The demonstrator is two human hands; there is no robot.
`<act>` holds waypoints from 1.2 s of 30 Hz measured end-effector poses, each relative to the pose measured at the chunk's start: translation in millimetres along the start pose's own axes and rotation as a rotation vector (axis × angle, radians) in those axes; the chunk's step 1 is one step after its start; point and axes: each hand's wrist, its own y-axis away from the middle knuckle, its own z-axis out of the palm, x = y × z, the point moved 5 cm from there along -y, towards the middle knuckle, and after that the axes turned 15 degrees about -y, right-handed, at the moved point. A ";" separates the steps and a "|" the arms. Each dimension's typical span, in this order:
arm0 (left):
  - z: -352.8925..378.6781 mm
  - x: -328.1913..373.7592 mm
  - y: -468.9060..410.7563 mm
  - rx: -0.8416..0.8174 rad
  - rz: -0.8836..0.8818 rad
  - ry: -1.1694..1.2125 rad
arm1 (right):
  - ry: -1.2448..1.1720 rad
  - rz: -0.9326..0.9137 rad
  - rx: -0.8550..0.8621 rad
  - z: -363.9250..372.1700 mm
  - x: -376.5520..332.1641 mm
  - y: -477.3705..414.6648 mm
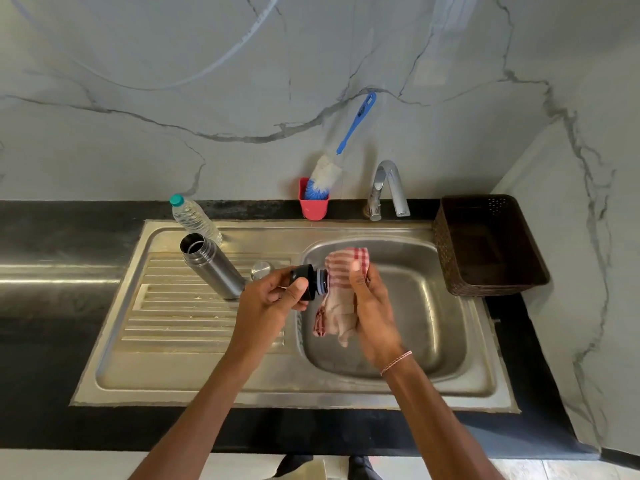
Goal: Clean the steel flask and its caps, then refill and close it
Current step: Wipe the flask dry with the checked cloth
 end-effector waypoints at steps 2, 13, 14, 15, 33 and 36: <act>4.8 1.7 0.5 0.006 -0.015 0.023 | 0.157 -0.148 -0.077 8.3 -5.2 3.6; 3.8 7.1 -4.1 0.060 0.016 -0.094 | 0.552 -0.520 -0.106 11.9 -22.1 19.7; 2.6 6.5 -4.8 0.072 0.024 -0.124 | 0.538 -0.504 -0.115 12.0 -22.4 21.4; 1.9 6.8 -5.2 0.077 0.032 -0.137 | 0.508 -0.471 -0.128 12.5 -21.6 22.5; 17.3 33.2 -0.5 0.040 0.245 -0.423 | 0.554 -0.277 -0.129 17.5 -18.5 4.7; 16.6 30.4 -3.2 -0.020 0.294 -0.452 | 0.514 -0.065 -0.100 13.5 -17.9 -5.4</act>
